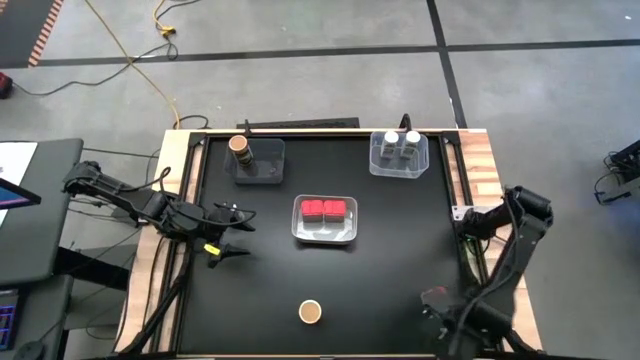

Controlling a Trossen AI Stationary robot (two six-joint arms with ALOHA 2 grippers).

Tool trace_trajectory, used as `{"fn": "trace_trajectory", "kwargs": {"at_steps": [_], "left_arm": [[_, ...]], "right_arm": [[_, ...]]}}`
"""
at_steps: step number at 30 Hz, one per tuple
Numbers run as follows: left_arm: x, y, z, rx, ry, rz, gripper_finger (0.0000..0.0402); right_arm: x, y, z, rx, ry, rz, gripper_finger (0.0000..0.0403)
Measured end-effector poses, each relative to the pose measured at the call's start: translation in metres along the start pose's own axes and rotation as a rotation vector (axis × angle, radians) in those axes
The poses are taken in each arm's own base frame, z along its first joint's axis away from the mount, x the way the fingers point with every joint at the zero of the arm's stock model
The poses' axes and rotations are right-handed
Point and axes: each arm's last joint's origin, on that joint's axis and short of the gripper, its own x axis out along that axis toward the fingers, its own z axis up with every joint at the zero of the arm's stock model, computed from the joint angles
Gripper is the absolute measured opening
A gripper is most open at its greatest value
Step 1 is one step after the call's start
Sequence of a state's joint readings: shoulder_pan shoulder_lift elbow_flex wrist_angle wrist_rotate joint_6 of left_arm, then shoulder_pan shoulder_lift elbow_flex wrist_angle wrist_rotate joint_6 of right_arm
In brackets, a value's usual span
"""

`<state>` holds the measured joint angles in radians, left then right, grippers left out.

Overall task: Sort spices by type
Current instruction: Put the white seasoning bottle into the transparent bin

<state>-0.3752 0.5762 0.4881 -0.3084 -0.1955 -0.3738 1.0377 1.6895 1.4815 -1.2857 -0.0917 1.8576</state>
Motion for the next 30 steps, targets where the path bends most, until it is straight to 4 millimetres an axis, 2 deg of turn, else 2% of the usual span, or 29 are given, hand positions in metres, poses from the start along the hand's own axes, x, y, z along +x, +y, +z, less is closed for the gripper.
{"fn": "trace_trajectory", "kwargs": {"at_steps": [4,9,19,23,30], "left_arm": [[0.0,0.0,-0.001,0.004,0.007,0.003,0.0318],[0.0,0.002,-0.004,-0.001,0.036,0.026,0.0318],[0.0,0.002,-0.003,-0.034,0.028,0.033,0.0318],[0.0,0.002,-0.003,-0.035,0.028,0.033,0.0318],[0.0,0.002,-0.003,-0.066,0.028,0.035,0.0318]], "right_arm": [[-0.009,-0.013,-0.017,0.045,-0.052,0.034,0.0301],[-0.004,-0.011,-0.03,0.034,-0.043,0.067,0.0301],[0.016,0.002,-0.033,-0.028,-0.052,0.044,0.0301],[0.02,0.002,-0.035,-0.035,-0.05,0.037,0.0301],[0.041,0.002,-0.037,-0.047,-0.025,0.065,0.0301]]}}
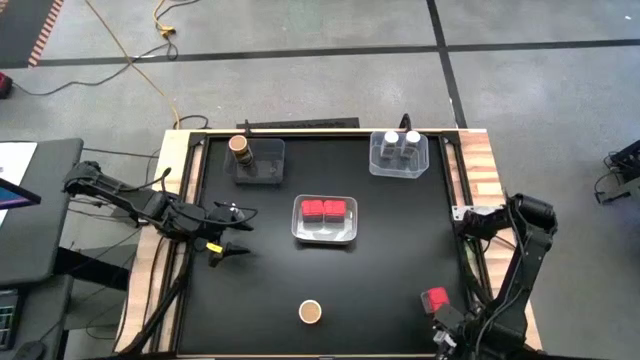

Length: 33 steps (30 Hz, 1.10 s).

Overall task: Sort spices by type
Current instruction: Put the white seasoning bottle into the transparent bin

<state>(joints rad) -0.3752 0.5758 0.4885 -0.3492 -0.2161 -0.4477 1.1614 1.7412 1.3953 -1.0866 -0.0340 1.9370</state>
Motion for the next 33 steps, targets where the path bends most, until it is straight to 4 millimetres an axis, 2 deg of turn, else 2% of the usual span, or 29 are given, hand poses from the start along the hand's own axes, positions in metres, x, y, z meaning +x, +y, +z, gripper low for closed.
{"fn": "trace_trajectory", "kwargs": {"at_steps": [15,18,22,24,27,33], "left_arm": [[0.0,0.0,0.0,-0.003,0.0,0.0,0.0318],[0.0,0.0,0.0,-0.003,0.0,0.0,0.0318],[0.0,0.0,0.0,-0.002,0.0,0.0,0.0318],[0.0,0.0,0.0,-0.002,0.0,0.001,0.0318],[0.0,0.0,0.0,-0.002,0.0,0.0,0.0318],[0.0,0.0,0.0,-0.002,-0.001,0.0,0.0318]], "right_arm": [[0.03,-0.008,-0.001,-0.013,0.051,0.003,0.0299],[0.03,-0.008,-0.001,-0.011,0.05,0.001,0.0278],[0.03,-0.006,-0.001,-0.012,0.06,0.023,0.0222],[0.03,-0.005,-0.002,-0.013,0.067,0.042,0.0219],[0.022,0.004,-0.001,-0.005,0.096,0.12,0.0219],[-0.028,0.023,0.012,0.041,0.091,0.245,0.0219]]}}
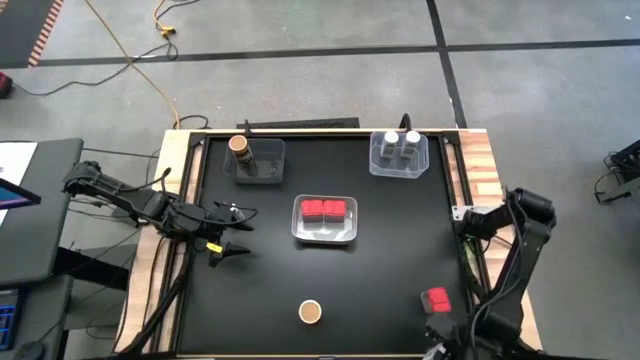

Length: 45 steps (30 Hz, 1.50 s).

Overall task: Sort spices by type
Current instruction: Put the white seasoning bottle into the transparent bin

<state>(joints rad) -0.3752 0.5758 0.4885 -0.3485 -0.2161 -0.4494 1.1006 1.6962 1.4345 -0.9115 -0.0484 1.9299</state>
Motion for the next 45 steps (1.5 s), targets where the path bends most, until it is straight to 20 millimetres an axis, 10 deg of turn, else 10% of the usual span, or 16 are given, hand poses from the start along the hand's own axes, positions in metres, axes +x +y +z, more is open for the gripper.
{"fn": "trace_trajectory", "kwargs": {"at_steps": [11,29,37,45], "left_arm": [[0.0,0.0,0.0,-0.006,-0.002,0.0,0.0318],[0.0,0.001,0.001,-0.068,-0.031,0.051,0.0318],[0.0,0.004,0.002,-0.087,-0.084,0.15,0.0318],[-0.001,0.005,0.003,-0.087,-0.097,0.175,0.0318]], "right_arm": [[-0.091,0.006,0.088,-0.104,-0.235,-0.21,0.0219],[-0.149,-0.065,0.264,-0.794,-0.155,-0.556,0.0219],[-0.154,-0.155,0.295,-0.864,-0.088,-0.447,0.0219],[-0.137,-0.18,0.298,-1.294,-0.009,-0.43,0.0219]]}}
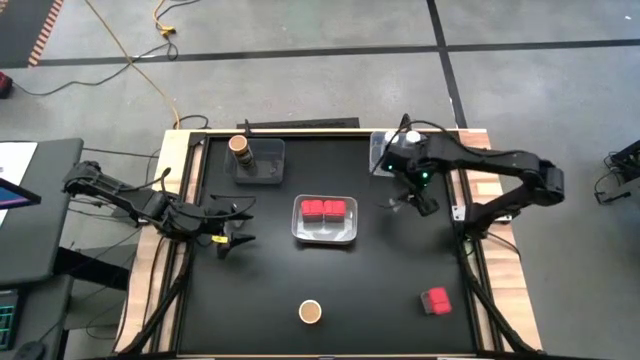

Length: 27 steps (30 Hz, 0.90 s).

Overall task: Sort spices by type
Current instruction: Put the white seasoning bottle into the transparent bin

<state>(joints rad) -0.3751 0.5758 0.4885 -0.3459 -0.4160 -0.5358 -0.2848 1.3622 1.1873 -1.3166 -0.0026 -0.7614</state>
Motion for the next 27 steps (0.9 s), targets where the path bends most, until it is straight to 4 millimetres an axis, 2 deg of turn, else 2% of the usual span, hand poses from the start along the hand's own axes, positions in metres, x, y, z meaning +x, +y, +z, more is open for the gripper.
{"fn": "trace_trajectory", "kwargs": {"at_steps": [4,8,15,19,21,25,27], "left_arm": [[0.0,0.001,0.0,0.0,-0.011,0.019,0.0318],[0.0,0.001,0.0,0.002,-0.009,0.023,0.0318],[0.0,0.001,-0.001,0.004,-0.004,0.026,0.0318],[0.0,0.002,-0.002,0.01,0.006,0.031,0.0318],[0.0,0.002,-0.002,0.014,0.014,0.036,0.0318],[0.0,0.003,-0.003,0.018,0.017,0.048,0.0318],[0.0,0.003,-0.003,0.02,0.02,0.051,0.0318]], "right_arm": [[0.023,-0.001,0.001,-0.127,0.053,0.059,0.0219],[0.038,-0.001,0.011,-0.299,0.098,0.097,0.0219],[0.046,0.004,0.038,-0.572,0.111,-0.057,0.0219],[0.046,0.007,0.052,-0.633,0.055,-0.138,0.0219],[0.045,0.008,0.056,-0.622,0.036,-0.158,0.0241],[0.045,0.008,0.055,-0.563,0.035,-0.153,0.0326],[0.045,0.008,0.055,-0.555,0.037,-0.15,0.0356]]}}
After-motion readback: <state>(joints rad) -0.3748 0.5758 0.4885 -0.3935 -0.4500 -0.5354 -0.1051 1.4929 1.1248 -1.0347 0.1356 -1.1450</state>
